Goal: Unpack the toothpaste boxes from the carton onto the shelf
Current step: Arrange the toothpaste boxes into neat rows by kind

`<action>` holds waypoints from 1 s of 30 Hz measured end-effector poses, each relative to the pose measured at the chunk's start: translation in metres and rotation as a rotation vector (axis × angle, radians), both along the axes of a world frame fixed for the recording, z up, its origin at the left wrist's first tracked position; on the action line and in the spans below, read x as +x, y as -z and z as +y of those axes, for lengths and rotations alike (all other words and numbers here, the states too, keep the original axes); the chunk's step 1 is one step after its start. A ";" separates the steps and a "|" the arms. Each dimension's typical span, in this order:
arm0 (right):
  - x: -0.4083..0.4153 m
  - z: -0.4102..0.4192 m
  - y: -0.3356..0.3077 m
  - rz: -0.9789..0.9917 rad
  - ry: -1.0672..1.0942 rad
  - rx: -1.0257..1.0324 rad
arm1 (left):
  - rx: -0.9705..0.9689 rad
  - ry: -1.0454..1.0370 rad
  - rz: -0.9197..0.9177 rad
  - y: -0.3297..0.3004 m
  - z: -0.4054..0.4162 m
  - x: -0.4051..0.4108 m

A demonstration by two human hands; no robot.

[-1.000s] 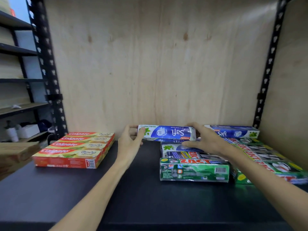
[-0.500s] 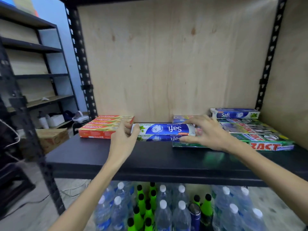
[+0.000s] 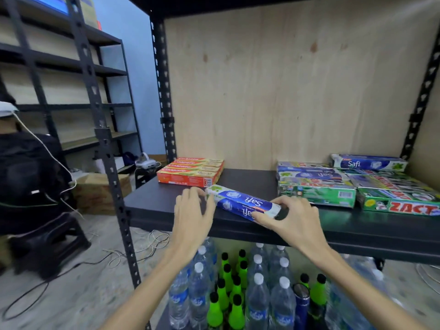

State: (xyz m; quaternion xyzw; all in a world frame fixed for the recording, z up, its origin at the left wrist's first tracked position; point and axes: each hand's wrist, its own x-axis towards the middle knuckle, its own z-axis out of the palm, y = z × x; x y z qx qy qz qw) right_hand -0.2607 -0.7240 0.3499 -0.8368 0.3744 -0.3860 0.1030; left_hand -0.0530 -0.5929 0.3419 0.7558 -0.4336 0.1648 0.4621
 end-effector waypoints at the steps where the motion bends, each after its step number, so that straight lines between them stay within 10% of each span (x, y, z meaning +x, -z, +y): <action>1: 0.001 0.009 0.000 0.013 0.055 0.003 | 0.013 0.046 0.003 0.004 0.002 -0.009; 11: 0.010 0.063 -0.004 -0.119 -0.408 0.396 | 0.266 0.290 0.030 0.001 0.015 -0.029; 20: 0.016 -0.024 -0.020 0.249 -0.254 -0.222 | 0.605 0.479 0.072 -0.034 0.013 0.047; 30: 0.033 -0.092 -0.057 0.498 -0.344 -0.012 | 0.454 0.367 0.009 -0.036 -0.003 0.089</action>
